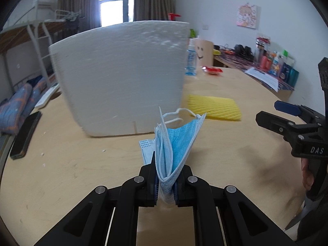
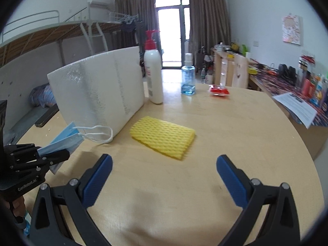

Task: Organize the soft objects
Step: 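Lower the right gripper onto the yellow foam net sleeve while the left gripper holds the mask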

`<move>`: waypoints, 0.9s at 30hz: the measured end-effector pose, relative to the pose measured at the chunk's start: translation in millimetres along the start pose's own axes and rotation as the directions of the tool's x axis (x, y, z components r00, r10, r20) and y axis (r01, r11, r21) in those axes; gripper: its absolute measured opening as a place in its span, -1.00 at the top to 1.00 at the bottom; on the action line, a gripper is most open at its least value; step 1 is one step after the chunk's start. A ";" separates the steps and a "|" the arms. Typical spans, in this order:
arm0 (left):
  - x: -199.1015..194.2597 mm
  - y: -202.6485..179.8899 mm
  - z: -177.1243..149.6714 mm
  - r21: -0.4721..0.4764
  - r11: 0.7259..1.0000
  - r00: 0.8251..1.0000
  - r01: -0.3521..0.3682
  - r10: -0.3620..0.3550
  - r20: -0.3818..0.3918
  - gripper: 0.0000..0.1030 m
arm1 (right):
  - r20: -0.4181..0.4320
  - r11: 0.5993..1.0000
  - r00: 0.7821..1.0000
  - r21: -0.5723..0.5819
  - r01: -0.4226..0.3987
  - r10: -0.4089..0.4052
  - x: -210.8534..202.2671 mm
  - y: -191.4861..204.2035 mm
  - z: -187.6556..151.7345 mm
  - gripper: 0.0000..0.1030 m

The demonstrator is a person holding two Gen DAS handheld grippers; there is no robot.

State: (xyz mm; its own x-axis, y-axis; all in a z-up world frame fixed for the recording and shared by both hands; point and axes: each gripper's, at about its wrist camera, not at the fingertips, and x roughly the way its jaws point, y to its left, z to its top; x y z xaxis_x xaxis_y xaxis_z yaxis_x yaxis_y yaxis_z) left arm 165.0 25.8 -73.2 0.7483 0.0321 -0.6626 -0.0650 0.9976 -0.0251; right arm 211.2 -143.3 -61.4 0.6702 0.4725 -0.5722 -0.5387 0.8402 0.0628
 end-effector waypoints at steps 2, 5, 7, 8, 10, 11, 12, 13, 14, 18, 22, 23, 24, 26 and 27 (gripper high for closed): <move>0.2 4.2 -0.9 -0.019 1.000 1.000 -0.010 0.010 -0.001 0.78 | -0.017 1.000 1.000 -0.021 -0.012 0.011 5.7 1.8 5.3 -0.99; -1.2 9.8 -1.4 -0.042 0.999 1.000 -0.026 0.026 0.004 0.78 | -0.038 0.998 0.999 -0.055 -0.019 0.017 13.6 4.0 14.1 -0.99; -4.4 12.0 -2.4 -0.049 0.998 0.999 -0.034 0.035 0.014 0.78 | -0.056 0.997 0.998 -0.072 -0.028 0.024 19.7 5.1 19.9 -0.99; -5.5 13.7 -2.9 -0.057 0.998 0.999 -0.038 0.039 0.018 0.78 | -0.067 0.997 0.997 -0.077 -0.032 0.026 23.1 6.0 21.9 -0.99; -5.4 15.3 -2.3 -0.070 0.997 0.999 -0.040 0.041 0.018 0.78 | -0.101 0.995 0.994 -0.097 -0.039 0.030 32.6 7.6 24.8 -0.99; -5.5 16.9 -2.3 -0.074 0.996 0.999 -0.042 0.044 0.020 0.78 | -0.122 0.993 0.992 -0.109 -0.038 0.024 38.2 9.3 25.2 -0.99; -5.5 17.8 -2.5 -0.081 0.996 0.999 -0.045 0.046 0.021 0.78 | -0.133 0.993 0.991 -0.114 -0.038 0.022 41.3 9.5 25.1 -0.99; -5.8 19.2 -2.8 -0.086 0.995 0.999 -0.045 0.047 0.023 0.78 | -0.148 0.991 0.989 -0.126 -0.047 0.028 46.1 10.7 25.7 -0.99; -6.4 20.0 -3.7 -0.091 0.995 0.999 -0.045 0.048 0.025 0.78 | -0.165 0.990 0.986 -0.133 -0.048 0.025 50.1 11.4 26.1 -0.99; -6.2 18.4 -8.5 -0.103 0.994 0.999 -0.046 0.048 0.020 0.78 | -0.199 0.984 0.980 -0.168 -0.054 0.020 61.3 11.1 31.2 -0.99; -6.1 21.2 -9.9 -0.124 0.991 0.998 -0.048 0.051 0.025 0.78 | -0.242 0.982 0.970 -0.179 -0.065 0.020 78.3 5.6 36.8 -0.99; -5.9 21.6 -9.7 -0.128 0.991 0.998 -0.049 0.053 0.027 0.78 | -0.248 0.981 0.969 -0.182 -0.062 0.015 82.3 5.3 38.9 -0.99; -5.2 22.5 -10.1 -0.133 0.990 0.998 -0.051 0.055 0.027 0.78 | -0.264 0.981 0.965 -0.188 -0.051 0.000 88.8 3.6 38.9 -0.99; -3.1 25.2 -10.5 -0.142 0.988 0.998 -0.058 0.061 0.020 0.78 | -0.280 0.980 0.960 -0.190 -0.054 -0.001 96.8 2.5 39.3 -0.99; -2.0 26.8 -10.8 -0.150 0.987 0.998 -0.063 0.066 0.015 0.78 | -0.290 0.980 0.957 -0.189 -0.055 -0.002 99.6 2.0 39.7 -0.99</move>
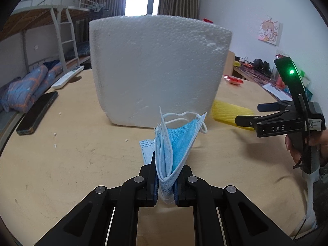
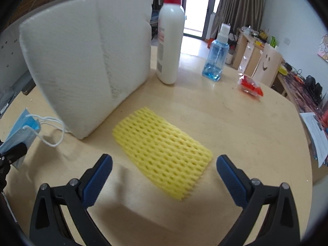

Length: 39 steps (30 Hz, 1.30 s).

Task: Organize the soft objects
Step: 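Lower the right gripper onto the yellow foam net sleeve while the left gripper holds the mask, then close the right gripper on the yellow foam net and lift it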

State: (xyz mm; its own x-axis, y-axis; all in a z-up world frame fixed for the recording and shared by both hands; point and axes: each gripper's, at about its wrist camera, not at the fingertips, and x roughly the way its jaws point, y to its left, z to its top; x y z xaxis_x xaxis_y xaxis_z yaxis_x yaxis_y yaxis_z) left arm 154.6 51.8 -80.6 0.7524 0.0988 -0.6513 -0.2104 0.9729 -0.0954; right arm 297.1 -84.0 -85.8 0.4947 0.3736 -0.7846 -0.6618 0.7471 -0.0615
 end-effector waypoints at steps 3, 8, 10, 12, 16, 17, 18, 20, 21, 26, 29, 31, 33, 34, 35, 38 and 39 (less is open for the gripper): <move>2.7 3.5 0.4 -0.010 1.000 1.000 -0.013 0.013 -0.005 0.78 | -0.010 1.000 1.000 -0.006 -0.002 0.002 6.0 -0.6 1.9 -0.99; 6.9 4.6 0.5 -0.015 1.000 1.000 -0.024 0.024 -0.018 0.78 | -0.020 1.000 1.000 -0.006 -0.007 0.007 15.2 -2.6 4.0 -0.98; 7.6 4.4 0.6 -0.016 1.000 0.999 -0.027 0.027 -0.020 0.78 | -0.014 1.000 1.000 -0.005 -0.013 0.013 17.2 -4.3 5.6 -0.82; 9.0 4.6 0.7 -0.017 0.999 0.999 -0.032 0.032 -0.025 0.78 | -0.025 1.000 1.000 -0.005 -0.016 0.016 20.5 -5.9 6.9 -0.70; 9.7 4.6 0.5 -0.024 0.999 0.999 -0.038 0.037 -0.029 0.78 | -0.040 1.000 0.999 -0.029 -0.012 0.011 22.6 -4.7 5.1 -0.70; 9.6 4.5 0.7 -0.025 0.999 0.999 -0.039 0.038 -0.028 0.78 | -0.039 1.000 0.999 -0.028 -0.014 0.013 21.7 -4.8 4.5 -0.70; 9.4 4.2 0.8 -0.025 0.999 0.999 -0.038 0.037 -0.029 0.78 | -0.042 1.000 0.999 -0.021 -0.018 0.018 21.1 -5.7 4.2 -0.68; 9.8 4.3 1.4 -0.024 0.999 0.999 -0.039 0.039 -0.029 0.78 | -0.043 1.000 0.999 -0.022 -0.018 0.017 18.9 -5.9 4.0 -0.60; 10.0 4.4 1.5 -0.025 0.999 0.999 -0.040 0.039 -0.030 0.78 | -0.039 1.000 0.999 -0.023 -0.013 0.012 17.7 -6.0 3.7 -0.48; 8.2 3.9 1.8 -0.026 0.999 0.999 -0.040 0.039 -0.027 0.78 | -0.030 0.999 0.999 0.004 0.041 -0.041 11.8 -16.4 3.9 0.32; 8.1 2.8 1.8 -0.022 0.999 0.999 -0.038 0.038 -0.025 0.78 | -0.026 0.999 0.999 0.006 0.038 -0.038 8.2 -20.8 2.0 0.47; 6.8 1.9 2.0 -0.018 0.999 0.999 -0.037 0.037 -0.021 0.78 | -0.024 1.000 1.000 0.018 0.020 -0.020 3.5 -22.9 0.5 0.48; 5.2 1.1 2.1 -0.015 0.999 0.999 -0.037 0.037 -0.017 0.78 | -0.017 1.000 1.000 0.013 0.006 -0.006 -1.3 -21.6 -1.4 0.51; 5.5 1.7 2.2 -0.014 0.999 0.999 -0.037 0.036 -0.016 0.78 | -0.016 1.000 1.000 0.012 0.005 -0.004 -1.1 -22.5 -1.9 0.50; 4.8 1.2 2.1 -0.012 0.999 0.999 -0.037 0.036 -0.013 0.78 | -0.014 1.000 1.000 0.012 0.004 -0.004 -1.3 -22.9 -2.3 0.51; 3.8 -0.2 2.0 -0.005 0.999 0.999 -0.033 0.033 -0.010 0.78 | -0.001 1.000 1.000 0.016 0.004 -0.004 -8.2 -23.5 -4.6 0.51; 3.1 -1.2 2.2 -0.002 0.999 0.999 -0.032 0.032 -0.007 0.78 | 0.005 1.000 1.000 0.019 0.003 -0.003 -11.8 -24.2 -5.3 0.51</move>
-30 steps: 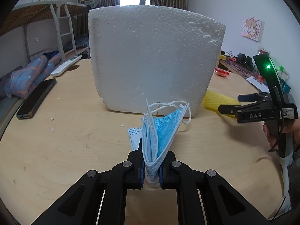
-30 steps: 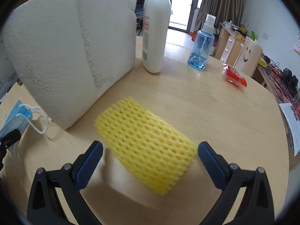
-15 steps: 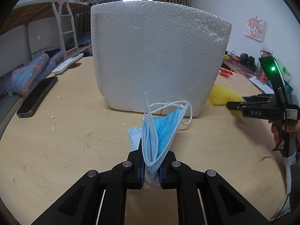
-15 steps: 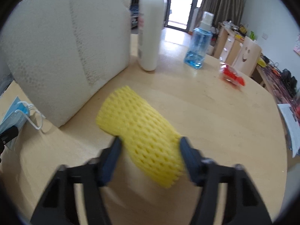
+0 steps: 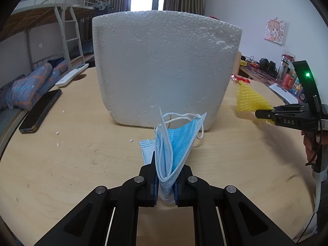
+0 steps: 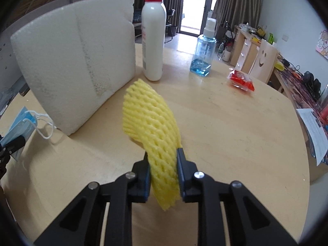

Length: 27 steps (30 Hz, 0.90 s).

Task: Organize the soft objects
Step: 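Close the right gripper on the yellow foam net and lift it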

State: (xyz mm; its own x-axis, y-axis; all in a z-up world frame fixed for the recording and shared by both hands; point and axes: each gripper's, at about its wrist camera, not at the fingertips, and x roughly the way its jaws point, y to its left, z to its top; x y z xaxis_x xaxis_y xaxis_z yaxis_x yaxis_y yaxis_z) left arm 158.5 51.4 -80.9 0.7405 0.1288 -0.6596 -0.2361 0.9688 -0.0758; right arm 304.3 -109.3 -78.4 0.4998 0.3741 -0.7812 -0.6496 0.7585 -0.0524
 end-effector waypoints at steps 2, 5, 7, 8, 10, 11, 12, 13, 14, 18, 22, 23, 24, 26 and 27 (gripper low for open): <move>-1.2 -1.6 1.0 0.005 1.000 1.000 0.003 -0.004 0.004 0.78 | 0.009 1.000 1.000 0.006 0.000 0.000 -4.4 -2.6 -0.5 0.50; -4.2 -4.6 2.2 0.016 1.000 1.000 0.009 -0.009 0.013 0.78 | 0.022 1.000 1.000 0.010 0.007 -0.007 -11.8 -4.4 -2.5 0.50; -6.6 -7.7 2.4 0.026 1.000 1.000 0.015 -0.015 0.017 0.78 | 0.030 1.000 1.000 0.014 0.002 -0.002 -17.4 -5.1 -4.9 0.50; -7.9 -9.2 2.5 0.030 0.999 1.000 0.017 -0.018 0.020 0.78 | 0.035 1.000 0.999 0.014 0.003 -0.003 -20.3 -4.5 -6.6 0.50; -11.0 -11.9 2.7 0.040 0.999 0.999 0.024 -0.025 0.026 0.78 | 0.041 1.000 0.999 0.014 0.007 -0.007 -25.0 -4.0 -10.2 0.50; -12.4 -13.0 2.8 0.044 0.999 0.999 0.025 -0.026 0.029 0.78 | 0.045 1.000 0.999 0.016 0.007 -0.008 -27.8 -4.1 -12.0 0.50; -14.4 -14.3 2.8 0.049 0.998 0.999 0.028 -0.030 0.033 0.78 | 0.049 1.000 0.999 0.018 0.008 -0.009 -30.0 -4.6 -13.1 0.50; -16.3 -15.6 2.8 0.053 0.998 0.999 0.032 -0.034 0.038 0.78 | 0.055 1.000 0.998 0.021 0.009 -0.010 -32.4 -5.0 -14.2 0.50; -18.1 -16.7 2.8 0.058 0.998 0.999 0.034 -0.036 0.041 0.78 | 0.061 1.000 0.998 0.023 0.010 -0.011 -36.0 -5.1 -16.0 0.50; -25.7 -22.8 2.8 0.086 0.995 0.997 0.047 -0.052 0.053 0.78 | 0.086 0.999 0.996 0.046 0.015 -0.019 -50.3 -7.3 -24.0 0.50; -33.7 -27.7 3.9 0.111 0.992 0.996 0.055 -0.063 0.068 0.78 | 0.116 0.997 0.993 0.073 0.020 -0.028 -64.8 -10.3 -30.5 0.50; -36.7 -29.5 4.1 0.118 0.991 0.995 0.061 -0.070 0.072 0.78 | 0.124 0.997 0.992 0.078 0.020 -0.030 -68.5 -10.3 -32.0 0.50; -39.6 -31.1 4.4 0.126 0.990 0.994 0.068 -0.078 0.077 0.78 | 0.132 0.996 0.991 0.086 0.024 -0.035 -72.9 -10.3 -34.2 0.50; -44.5 -33.7 5.3 0.141 0.987 0.992 0.078 -0.091 0.089 0.78 | 0.146 0.995 0.988 0.100 0.029 -0.043 -80.5 -9.1 -37.1 0.50; -46.5 -34.8 5.6 0.148 0.986 0.991 0.081 -0.096 0.093 0.78 | 0.158 0.994 0.986 0.105 0.029 -0.045 -85.8 -7.7 -38.4 0.50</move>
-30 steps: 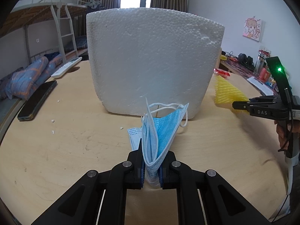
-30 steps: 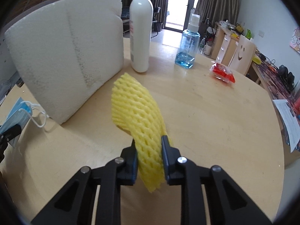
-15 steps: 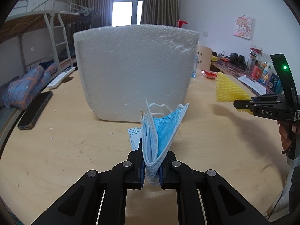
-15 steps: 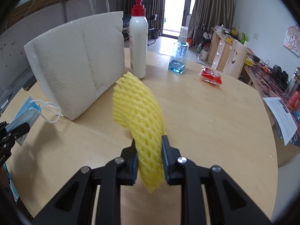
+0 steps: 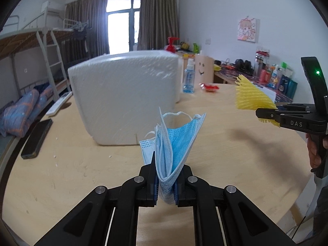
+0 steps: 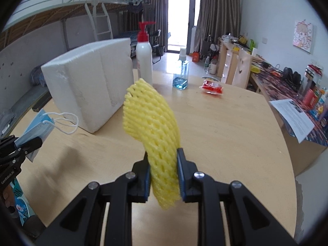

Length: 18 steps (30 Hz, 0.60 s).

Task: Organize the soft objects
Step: 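Close the right gripper on the yellow foam net and lift it, then carry the yellow foam net and blue mask over to the white foam box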

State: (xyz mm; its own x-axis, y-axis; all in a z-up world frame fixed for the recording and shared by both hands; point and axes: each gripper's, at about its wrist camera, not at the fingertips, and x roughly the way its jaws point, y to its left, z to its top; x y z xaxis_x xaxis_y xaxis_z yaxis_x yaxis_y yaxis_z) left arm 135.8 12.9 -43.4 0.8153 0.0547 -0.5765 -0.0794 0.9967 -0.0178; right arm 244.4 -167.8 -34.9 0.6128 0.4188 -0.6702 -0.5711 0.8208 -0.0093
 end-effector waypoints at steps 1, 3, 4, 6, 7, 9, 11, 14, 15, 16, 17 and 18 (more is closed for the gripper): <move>-3.1 -1.2 0.8 0.008 1.000 1.000 0.007 -0.007 0.008 0.78 | 0.016 1.000 1.000 0.006 0.003 -0.003 -6.3 0.9 -1.6 0.50; -9.6 -3.0 1.6 0.021 1.000 1.000 0.015 -0.015 0.025 0.78 | 0.042 1.000 0.999 0.017 0.006 -0.007 -17.6 1.7 -4.5 0.50; -13.5 -3.7 1.5 0.025 1.000 0.999 0.016 -0.017 0.036 0.78 | 0.054 1.000 0.999 0.021 0.008 -0.009 -22.8 2.1 -6.6 0.50; -21.7 -5.2 0.5 0.039 0.999 0.998 0.026 -0.028 0.054 0.78 | 0.081 0.999 0.997 0.034 0.015 -0.017 -34.2 4.7 -10.8 0.50; -24.4 -5.0 -0.2 0.044 0.999 0.998 0.029 -0.032 0.061 0.78 | 0.092 0.999 0.996 0.042 0.018 -0.022 -39.5 6.1 -13.3 0.50; -31.4 -5.9 -0.9 0.053 0.998 0.996 0.035 -0.039 0.078 0.78 | 0.111 0.998 0.993 0.057 0.024 -0.030 -48.8 7.7 -19.0 0.50; -38.8 -7.6 -2.4 0.063 0.997 0.994 0.045 -0.051 0.094 0.78 | 0.127 0.997 0.991 0.071 0.027 -0.036 -58.3 10.9 -25.9 0.50; -49.4 -8.8 -5.7 0.076 0.995 0.991 0.059 -0.068 0.117 0.78 | 0.155 0.995 0.986 0.087 0.046 -0.059 -73.6 18.7 -37.7 0.50; -53.9 -9.1 -7.0 0.079 0.995 0.989 0.065 -0.075 0.128 0.78 | 0.166 0.995 0.984 0.093 0.047 -0.062 -78.7 20.7 -40.8 0.50; -59.3 -9.6 -8.1 0.081 0.994 0.987 0.072 -0.083 0.138 0.78 | 0.176 0.994 0.982 0.100 0.048 -0.065 -84.2 22.1 -43.8 0.50; -63.5 -9.9 -9.1 0.083 0.994 0.985 0.077 -0.088 0.146 0.78 | 0.185 0.993 0.980 0.106 0.049 -0.069 -89.0 23.3 -46.0 0.50; -68.4 -10.4 -10.3 0.087 0.993 0.983 0.079 -0.092 0.157 0.78 | 0.198 0.992 0.977 0.112 0.053 -0.074 -95.5 24.8 -48.9 0.50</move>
State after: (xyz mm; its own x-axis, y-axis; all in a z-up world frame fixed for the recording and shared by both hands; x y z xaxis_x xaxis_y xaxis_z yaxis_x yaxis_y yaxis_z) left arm 75.0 -1.8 -12.1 0.8989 -0.0283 -0.4373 0.0354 0.9993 0.0080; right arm 145.0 -206.4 -7.4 0.7497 0.4254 -0.5070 -0.4733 0.8800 0.0385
